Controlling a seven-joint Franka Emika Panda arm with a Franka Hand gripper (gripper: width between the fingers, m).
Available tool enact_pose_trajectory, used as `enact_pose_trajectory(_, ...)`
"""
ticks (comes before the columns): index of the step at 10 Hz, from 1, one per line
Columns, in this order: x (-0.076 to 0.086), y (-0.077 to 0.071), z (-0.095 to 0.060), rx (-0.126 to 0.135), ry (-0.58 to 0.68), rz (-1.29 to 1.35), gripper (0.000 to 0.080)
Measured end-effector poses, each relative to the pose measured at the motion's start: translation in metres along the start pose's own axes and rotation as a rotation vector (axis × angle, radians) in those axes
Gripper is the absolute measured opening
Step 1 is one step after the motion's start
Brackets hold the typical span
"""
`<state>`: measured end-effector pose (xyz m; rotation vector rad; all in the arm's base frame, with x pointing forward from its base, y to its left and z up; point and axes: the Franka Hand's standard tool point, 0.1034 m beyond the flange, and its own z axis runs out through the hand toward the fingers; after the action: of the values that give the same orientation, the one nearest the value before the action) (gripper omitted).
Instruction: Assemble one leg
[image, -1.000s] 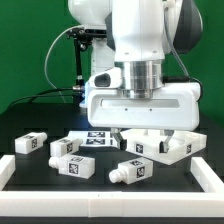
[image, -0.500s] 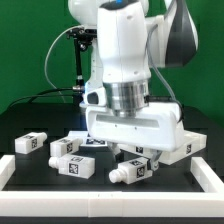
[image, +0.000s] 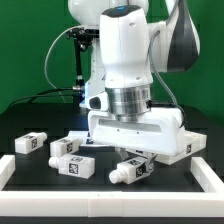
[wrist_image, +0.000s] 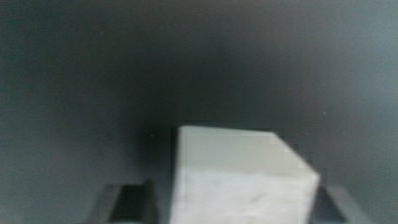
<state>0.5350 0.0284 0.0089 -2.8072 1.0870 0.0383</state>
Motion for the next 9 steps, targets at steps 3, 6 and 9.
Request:
enact_pose_trajectory(3, -0.004, 0.006, -0.015, 0.001, 0.008, -0.087, 0.0282)
enact_pose_trajectory(6, -0.039, 0.048, -0.071, 0.009, 0.054, -0.158, 0.0282)
enact_pose_trajectory(9, -0.042, 0.046, -0.068, 0.008, 0.061, -0.170, 0.0284)
